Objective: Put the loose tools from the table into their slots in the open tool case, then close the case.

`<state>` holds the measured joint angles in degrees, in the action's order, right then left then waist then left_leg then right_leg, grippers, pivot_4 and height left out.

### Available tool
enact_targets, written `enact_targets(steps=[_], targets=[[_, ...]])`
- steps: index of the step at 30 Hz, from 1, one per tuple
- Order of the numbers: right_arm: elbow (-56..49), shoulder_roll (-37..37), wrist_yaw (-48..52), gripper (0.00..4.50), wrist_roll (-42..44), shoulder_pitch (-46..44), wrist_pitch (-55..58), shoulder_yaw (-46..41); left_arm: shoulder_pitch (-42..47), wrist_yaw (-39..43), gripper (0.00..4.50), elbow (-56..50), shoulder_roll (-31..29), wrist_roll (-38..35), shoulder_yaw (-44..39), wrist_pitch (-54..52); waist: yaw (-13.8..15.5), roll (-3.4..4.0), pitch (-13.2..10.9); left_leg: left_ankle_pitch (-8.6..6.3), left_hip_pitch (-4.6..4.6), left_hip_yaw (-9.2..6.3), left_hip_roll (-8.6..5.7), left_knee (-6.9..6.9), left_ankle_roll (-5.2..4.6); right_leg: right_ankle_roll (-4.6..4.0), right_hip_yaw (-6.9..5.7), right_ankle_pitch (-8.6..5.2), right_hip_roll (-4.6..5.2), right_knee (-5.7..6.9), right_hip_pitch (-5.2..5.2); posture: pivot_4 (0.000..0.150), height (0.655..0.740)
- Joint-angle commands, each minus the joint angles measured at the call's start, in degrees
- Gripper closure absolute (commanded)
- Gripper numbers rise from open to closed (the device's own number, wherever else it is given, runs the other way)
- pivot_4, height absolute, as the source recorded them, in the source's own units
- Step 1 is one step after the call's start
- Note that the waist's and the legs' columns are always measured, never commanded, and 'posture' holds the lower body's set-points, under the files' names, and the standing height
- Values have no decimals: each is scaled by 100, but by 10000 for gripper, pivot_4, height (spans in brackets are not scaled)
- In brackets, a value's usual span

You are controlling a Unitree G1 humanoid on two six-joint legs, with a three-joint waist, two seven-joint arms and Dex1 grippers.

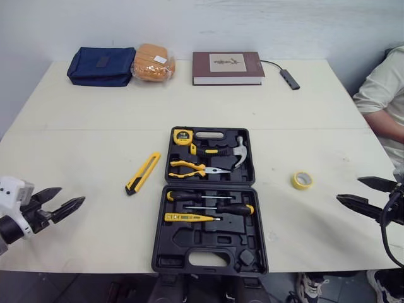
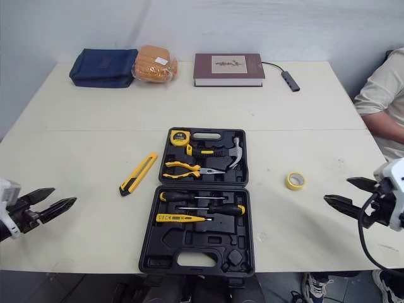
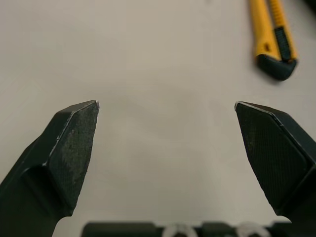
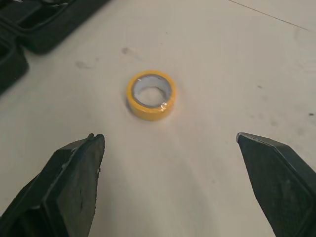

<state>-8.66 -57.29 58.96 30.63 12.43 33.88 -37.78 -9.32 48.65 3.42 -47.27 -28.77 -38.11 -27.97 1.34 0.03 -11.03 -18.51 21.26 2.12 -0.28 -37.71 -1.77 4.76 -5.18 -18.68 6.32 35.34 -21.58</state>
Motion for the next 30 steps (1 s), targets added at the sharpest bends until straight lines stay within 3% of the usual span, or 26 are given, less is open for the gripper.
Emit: enact_targets(steps=[1,6,10,19,23,30], targets=[[352,-100,4,0,-246,83,-271,-400,-39,-96,534,275,-205,122,-406,255,7,2,-1,0,0,0,0,0,0,0,0,0,2,0,0,1500,7400],[1093,21,-85,0,-471,21,-649,-424,92,-201,534,560,-255,114,-439,279,-10,6,-3,-5,-2,2,0,10,-2,-1,0,0,4,-5,-2,1500,7400],[852,223,-40,0,-413,24,-798,-188,209,-325,534,-91,-74,-68,-169,47,-14,11,-6,1,-8,3,0,30,7,-2,1,-1,4,-7,-5,1500,7400],[-1167,489,-277,0,555,-666,-21,568,873,-1075,534,-1700,257,-206,1022,-1061,-31,19,-10,33,-14,5,-1,38,42,0,1,0,2,4,-5,1500,7400],[-2354,590,-633,0,1362,-1305,580,1264,1392,-1475,534,-1661,548,-75,1610,-1261,-10,19,-12,37,-13,6,-2,38,46,1,0,0,-4,9,-6,1500,7400],[-3024,919,-1401,0,1880,-2938,1174,2648,1773,-1597,534,-1449,721,403,2489,-1202,-3,-11,-25,37,-6,7,-4,23,48,4,-1,3,-8,7,-7,1500,7400]])
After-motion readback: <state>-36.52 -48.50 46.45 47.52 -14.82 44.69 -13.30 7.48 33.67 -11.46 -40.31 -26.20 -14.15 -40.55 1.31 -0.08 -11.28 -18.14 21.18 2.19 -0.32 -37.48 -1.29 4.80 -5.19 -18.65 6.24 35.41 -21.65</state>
